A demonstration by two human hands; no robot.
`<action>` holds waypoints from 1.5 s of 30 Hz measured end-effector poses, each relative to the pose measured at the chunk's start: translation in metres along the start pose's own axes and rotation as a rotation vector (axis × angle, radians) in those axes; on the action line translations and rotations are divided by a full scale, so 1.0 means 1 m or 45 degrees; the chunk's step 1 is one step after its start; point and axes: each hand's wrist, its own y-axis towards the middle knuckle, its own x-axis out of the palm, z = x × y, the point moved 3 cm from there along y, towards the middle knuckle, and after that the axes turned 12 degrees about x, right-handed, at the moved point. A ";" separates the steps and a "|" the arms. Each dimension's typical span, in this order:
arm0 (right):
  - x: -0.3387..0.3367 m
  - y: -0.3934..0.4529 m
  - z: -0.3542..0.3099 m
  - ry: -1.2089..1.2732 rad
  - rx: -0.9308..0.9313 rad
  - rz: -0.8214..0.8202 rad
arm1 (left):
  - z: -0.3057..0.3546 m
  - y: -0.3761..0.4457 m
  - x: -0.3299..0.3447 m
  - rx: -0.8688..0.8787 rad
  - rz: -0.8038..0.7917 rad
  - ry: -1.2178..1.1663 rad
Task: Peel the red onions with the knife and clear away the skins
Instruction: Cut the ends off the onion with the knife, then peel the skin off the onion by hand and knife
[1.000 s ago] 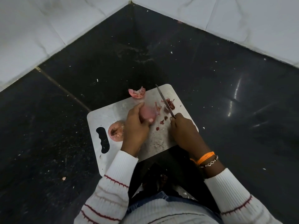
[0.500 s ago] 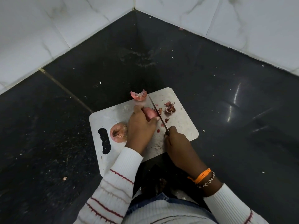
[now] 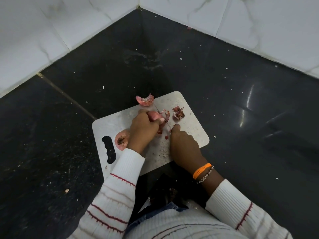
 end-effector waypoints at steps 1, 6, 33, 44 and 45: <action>0.000 0.001 0.000 -0.022 0.001 0.015 | 0.000 0.002 0.000 -0.008 -0.016 -0.003; 0.001 0.004 0.001 -0.079 -0.022 0.089 | -0.011 0.006 -0.002 -0.116 -0.047 -0.269; -0.032 0.010 0.020 0.572 0.052 0.205 | 0.010 -0.010 -0.007 -0.109 -0.085 -0.798; -0.032 0.016 0.010 1.574 -0.027 -0.304 | 0.000 -0.013 -0.009 -0.125 -0.086 -0.788; -0.031 0.017 0.011 1.590 -0.013 -0.271 | 0.001 -0.014 -0.008 -0.123 -0.092 -0.794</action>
